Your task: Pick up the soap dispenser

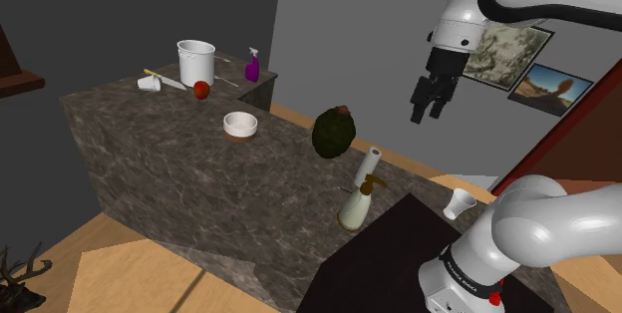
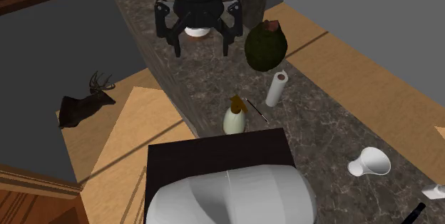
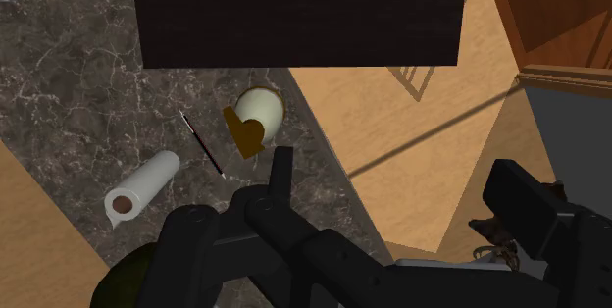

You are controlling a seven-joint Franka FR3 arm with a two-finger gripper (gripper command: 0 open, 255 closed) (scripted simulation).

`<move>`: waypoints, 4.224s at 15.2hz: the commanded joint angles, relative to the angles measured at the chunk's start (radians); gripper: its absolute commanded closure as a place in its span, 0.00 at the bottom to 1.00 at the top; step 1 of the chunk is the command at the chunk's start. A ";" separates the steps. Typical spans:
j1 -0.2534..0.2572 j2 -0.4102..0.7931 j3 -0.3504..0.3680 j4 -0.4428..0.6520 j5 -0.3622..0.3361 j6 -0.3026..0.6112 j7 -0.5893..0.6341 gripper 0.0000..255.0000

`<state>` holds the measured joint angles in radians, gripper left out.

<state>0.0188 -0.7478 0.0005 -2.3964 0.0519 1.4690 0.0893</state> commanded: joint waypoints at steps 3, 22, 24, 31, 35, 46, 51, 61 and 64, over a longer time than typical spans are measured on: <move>-0.008 -0.001 -0.005 -0.065 -0.011 0.074 -0.005 0.00; -0.112 0.401 -0.083 -0.415 -0.123 0.922 -0.038 0.00; -0.123 0.489 -0.093 -0.415 -0.134 1.022 -0.039 0.00; -0.141 0.716 -0.111 -0.395 -0.147 1.249 -0.042 0.00; -0.140 0.791 -0.111 -0.392 -0.140 1.320 -0.045 0.00; -0.141 0.804 -0.111 -0.391 -0.140 1.332 -0.047 1.00; -0.140 0.726 -0.112 -0.395 -0.146 1.259 -0.043 1.00; -0.142 0.553 -0.109 -0.386 -0.152 1.076 -0.042 1.00; -0.142 0.534 -0.108 -0.383 -0.152 1.055 -0.042 1.00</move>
